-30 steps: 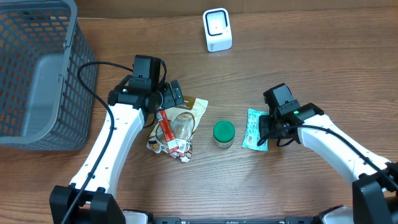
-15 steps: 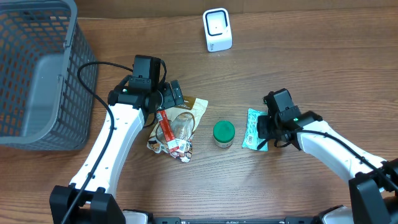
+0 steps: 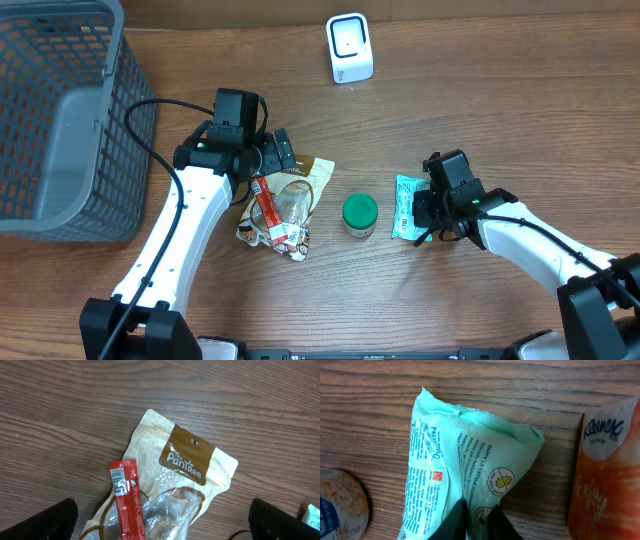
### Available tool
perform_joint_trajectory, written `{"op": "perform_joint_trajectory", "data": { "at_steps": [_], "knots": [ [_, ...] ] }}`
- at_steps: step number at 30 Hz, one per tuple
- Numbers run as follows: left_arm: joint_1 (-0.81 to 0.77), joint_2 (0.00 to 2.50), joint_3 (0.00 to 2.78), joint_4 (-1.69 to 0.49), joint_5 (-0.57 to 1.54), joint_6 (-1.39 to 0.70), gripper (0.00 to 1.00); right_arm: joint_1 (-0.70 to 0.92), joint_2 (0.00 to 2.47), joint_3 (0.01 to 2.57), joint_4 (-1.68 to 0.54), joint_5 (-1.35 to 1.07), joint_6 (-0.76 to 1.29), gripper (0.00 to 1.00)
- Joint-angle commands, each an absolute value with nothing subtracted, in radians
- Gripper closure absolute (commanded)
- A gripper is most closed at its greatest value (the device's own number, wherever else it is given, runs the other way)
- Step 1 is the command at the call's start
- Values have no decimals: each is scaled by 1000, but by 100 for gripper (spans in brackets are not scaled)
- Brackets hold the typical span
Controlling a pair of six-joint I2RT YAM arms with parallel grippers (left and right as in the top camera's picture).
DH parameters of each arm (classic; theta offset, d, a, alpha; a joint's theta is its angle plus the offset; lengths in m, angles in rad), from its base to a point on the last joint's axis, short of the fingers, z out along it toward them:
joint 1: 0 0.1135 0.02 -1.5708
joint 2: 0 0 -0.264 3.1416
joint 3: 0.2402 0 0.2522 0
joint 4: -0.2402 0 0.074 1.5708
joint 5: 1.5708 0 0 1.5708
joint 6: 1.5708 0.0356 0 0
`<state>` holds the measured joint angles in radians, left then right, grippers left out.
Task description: Scan the item barcode
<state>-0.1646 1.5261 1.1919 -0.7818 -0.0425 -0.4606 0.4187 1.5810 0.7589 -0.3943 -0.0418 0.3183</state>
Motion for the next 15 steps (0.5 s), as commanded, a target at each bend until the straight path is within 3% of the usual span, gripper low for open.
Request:
{"op": "perform_joint_trajectory", "data": {
  "at_steps": [1,3,15],
  "knots": [
    [-162,1516,1209,-781,-55,-438,0,420,1582,739,-402,-54,319,89],
    [-162,1516,1209,-782,-55,-438,0,420,1582,739,-407,-57,319,96],
    [-162,1516,1209,-781,-55,-438,0,418,1357,937,-575,-80,203,96]
  ]
}}
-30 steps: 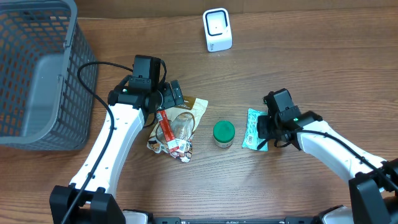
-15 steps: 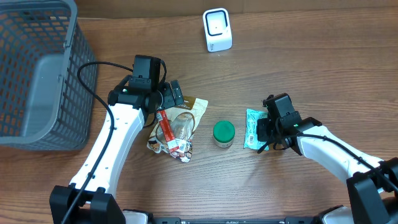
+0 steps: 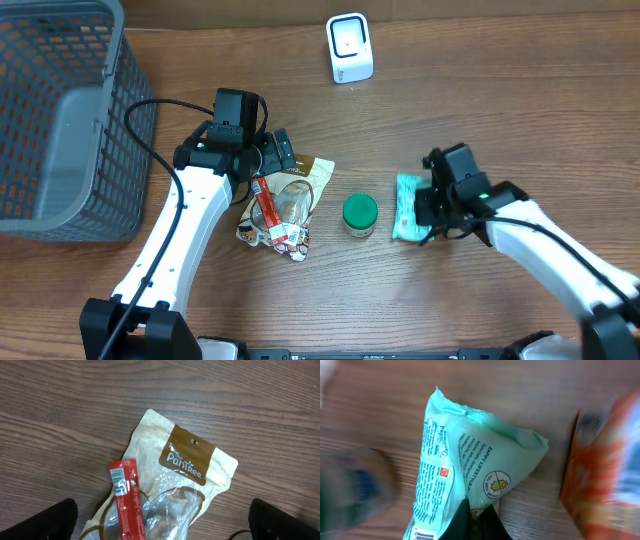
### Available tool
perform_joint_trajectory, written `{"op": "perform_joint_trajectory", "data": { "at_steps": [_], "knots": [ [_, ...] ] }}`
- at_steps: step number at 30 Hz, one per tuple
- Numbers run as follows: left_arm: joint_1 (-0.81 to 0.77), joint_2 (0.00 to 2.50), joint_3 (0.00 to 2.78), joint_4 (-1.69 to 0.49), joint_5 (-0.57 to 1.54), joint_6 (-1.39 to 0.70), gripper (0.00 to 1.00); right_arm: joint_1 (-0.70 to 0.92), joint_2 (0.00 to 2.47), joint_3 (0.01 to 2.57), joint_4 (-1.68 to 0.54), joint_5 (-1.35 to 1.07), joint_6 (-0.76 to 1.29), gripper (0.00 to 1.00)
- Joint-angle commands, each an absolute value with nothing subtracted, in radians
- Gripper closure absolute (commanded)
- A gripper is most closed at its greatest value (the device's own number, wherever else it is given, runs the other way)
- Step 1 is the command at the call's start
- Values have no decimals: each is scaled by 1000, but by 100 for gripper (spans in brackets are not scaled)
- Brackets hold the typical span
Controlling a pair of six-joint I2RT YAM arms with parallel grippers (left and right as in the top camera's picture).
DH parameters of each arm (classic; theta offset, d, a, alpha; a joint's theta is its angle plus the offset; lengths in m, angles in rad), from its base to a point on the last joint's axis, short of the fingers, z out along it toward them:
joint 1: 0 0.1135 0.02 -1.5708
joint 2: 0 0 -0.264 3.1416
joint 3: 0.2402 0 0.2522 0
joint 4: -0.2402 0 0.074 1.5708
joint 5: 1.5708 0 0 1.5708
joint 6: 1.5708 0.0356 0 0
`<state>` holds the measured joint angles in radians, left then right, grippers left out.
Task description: Scan the item barcode
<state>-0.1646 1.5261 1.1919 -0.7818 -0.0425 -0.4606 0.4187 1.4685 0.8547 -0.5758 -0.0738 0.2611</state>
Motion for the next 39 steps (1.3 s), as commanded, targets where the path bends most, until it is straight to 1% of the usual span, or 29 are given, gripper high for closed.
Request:
{"op": "perform_joint_trajectory", "data": {
  "at_steps": [1,8,10,14,17,24,31,34,39],
  "knots": [
    [-162,1516,1209,-781,-55,-438,0,418,1319,948,-582,-81,196,96],
    [-162,1516,1209,-782,-55,-438,0,418,1105,955,-572,-85,192,96],
    [-162,1516,1209,-781,-55,-438,0,418,1054,955,-582,-126,193,96],
    [-162,1516,1209,-781,-55,-438,0,418,975,955,-587,-283,192,96],
    [-162,1516,1209,-781,-55,-438,0,418,946,955,-589,-297,192,96],
    [-162,1516,1209,-782,-56,-438,0,418,967,955,-601,-298,192,96],
    [-162,1516,1209,-781,-55,-438,0,418,1037,962,-599,-267,123,96],
    [-162,1516,1209,-781,-55,-438,0,418,1096,1028,-631,-244,96,97],
    [-162,1516,1209,-781,-55,-438,0,418,1260,1276,-804,-141,37,96]
  ]
}}
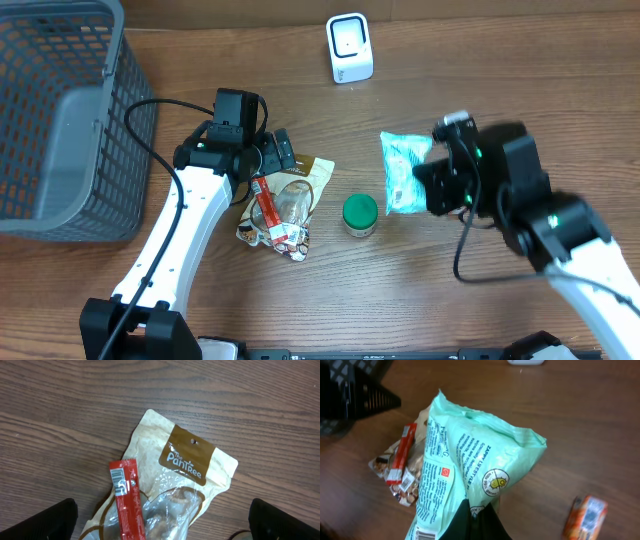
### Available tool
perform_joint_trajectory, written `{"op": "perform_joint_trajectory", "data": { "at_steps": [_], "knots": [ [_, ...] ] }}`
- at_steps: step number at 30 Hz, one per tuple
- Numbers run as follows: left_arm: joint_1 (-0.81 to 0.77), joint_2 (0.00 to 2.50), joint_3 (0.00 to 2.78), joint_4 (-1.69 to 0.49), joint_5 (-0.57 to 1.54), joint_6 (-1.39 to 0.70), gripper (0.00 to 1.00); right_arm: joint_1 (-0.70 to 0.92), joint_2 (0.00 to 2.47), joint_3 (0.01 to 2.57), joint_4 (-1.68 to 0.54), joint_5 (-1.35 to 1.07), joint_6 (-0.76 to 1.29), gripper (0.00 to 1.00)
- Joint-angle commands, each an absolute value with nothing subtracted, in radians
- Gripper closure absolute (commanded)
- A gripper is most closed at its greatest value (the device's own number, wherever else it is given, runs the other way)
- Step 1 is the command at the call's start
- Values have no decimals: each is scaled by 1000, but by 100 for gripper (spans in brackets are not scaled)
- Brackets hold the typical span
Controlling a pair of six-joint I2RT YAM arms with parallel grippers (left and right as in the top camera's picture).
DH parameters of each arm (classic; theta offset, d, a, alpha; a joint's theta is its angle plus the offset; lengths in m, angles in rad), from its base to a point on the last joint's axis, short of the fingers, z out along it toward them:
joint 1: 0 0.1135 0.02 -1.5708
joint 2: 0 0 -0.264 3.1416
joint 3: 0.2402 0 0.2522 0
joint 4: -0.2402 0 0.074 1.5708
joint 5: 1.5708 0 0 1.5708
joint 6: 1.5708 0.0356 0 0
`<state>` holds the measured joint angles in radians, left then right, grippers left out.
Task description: Scan the item barcode
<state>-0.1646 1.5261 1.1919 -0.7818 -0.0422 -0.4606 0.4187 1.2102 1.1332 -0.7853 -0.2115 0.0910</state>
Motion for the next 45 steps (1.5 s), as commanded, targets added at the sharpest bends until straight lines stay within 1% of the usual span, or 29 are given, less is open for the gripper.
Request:
{"op": "perform_joint_trajectory", "data": {
  "at_steps": [1,4,12,16,22,28,29,30,31,32,33,34,36,37,39,43,45],
  "knots": [
    [-162,1516,1209,-781,-55,-438,0,418,1290,1319,-836,-139,24,97],
    [-162,1516,1209,-781,-55,-438,0,418,1351,1401,-895,-139,18,97],
    [-162,1516,1209,-781,-56,-438,0,409,1439,1404,-917,-135,126,96],
    [-162,1516,1209,-782,-56,-438,0,409,1546,1402,-915,-134,143,96],
    [-162,1516,1209,-782,-55,-437,0,393,1716,1401,-910,-131,262,96],
    [-162,1516,1209,-781,-55,-438,0,370,1857,1400,-882,-132,266,96],
    [-162,1516,1209,-781,-55,-438,0,370,1865,1400,-879,-132,266,93],
    [-162,1516,1209,-781,-55,-438,0,370,1869,1400,-876,-132,266,72],
    [-162,1516,1209,-781,-55,-438,0,370,1869,1400,-875,-132,265,46],
    [-162,1516,1209,-782,-55,-438,0,370,1869,1400,-874,-132,266,36],
    [-162,1516,1209,-781,-55,-438,0,370,1869,1400,-874,-133,266,31],
    [-162,1516,1209,-782,-55,-438,0,370,1867,1401,-878,-141,267,30],
    [-162,1516,1209,-781,-55,-438,0,371,1863,1402,-900,-197,266,30],
    [-162,1516,1209,-782,-55,-438,0,375,1862,1402,-910,-222,267,31],
    [-162,1516,1209,-781,-56,-438,0,391,1861,1402,-936,-278,276,37],
    [-162,1516,1209,-781,-55,-438,0,443,1861,1400,-980,-278,352,43],
    [-162,1516,1209,-781,-55,-438,0,477,1861,1398,-991,-279,377,44]
  ]
}}
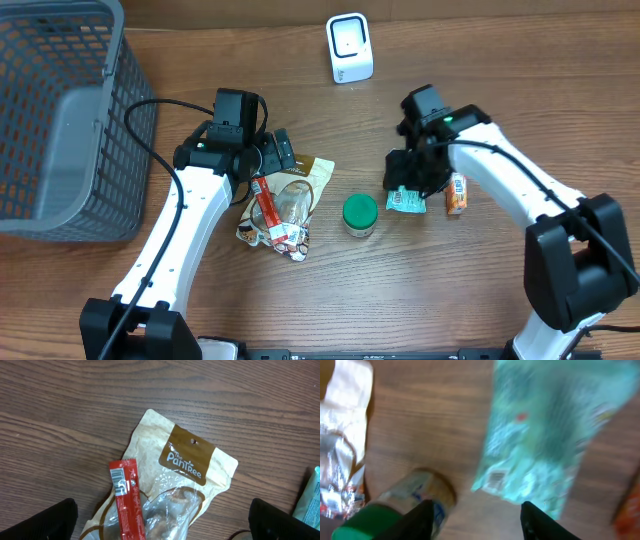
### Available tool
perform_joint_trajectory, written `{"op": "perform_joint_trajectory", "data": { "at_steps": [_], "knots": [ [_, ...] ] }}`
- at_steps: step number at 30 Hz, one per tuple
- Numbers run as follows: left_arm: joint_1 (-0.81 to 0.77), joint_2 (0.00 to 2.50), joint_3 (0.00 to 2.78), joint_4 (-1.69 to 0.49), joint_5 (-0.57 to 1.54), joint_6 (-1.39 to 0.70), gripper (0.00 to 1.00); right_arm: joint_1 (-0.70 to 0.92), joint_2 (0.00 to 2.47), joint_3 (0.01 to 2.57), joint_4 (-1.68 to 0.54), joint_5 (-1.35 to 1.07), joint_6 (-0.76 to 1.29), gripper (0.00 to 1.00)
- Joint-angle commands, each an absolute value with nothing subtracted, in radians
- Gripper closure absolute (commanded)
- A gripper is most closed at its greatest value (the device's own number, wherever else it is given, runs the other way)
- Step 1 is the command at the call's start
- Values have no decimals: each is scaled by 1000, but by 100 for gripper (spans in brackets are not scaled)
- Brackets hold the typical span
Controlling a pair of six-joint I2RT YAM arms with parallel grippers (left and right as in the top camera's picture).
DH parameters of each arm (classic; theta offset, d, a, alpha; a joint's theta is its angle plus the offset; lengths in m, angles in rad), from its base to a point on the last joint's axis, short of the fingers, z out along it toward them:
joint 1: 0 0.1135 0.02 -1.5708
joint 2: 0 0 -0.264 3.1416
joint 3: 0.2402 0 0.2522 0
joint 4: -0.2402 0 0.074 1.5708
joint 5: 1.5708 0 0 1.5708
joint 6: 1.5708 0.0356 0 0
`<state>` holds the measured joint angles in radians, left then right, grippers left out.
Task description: Scan the item barcode
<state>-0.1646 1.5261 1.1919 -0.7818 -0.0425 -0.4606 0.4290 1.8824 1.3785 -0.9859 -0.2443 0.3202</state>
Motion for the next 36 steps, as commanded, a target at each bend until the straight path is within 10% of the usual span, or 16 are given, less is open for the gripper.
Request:
{"op": "perform_joint_trajectory", "data": {
  "at_steps": [1,15,36],
  "knots": [
    [-162,1516,1209,-781,-55,-438,0,494,1861,1396,-991,-278,390,45],
    [-162,1516,1209,-781,-55,-438,0,657,1861,1376,-975,-269,437,46],
    [-162,1516,1209,-781,-55,-438,0,437,1861,1298,-868,112,439,48]
  ]
}}
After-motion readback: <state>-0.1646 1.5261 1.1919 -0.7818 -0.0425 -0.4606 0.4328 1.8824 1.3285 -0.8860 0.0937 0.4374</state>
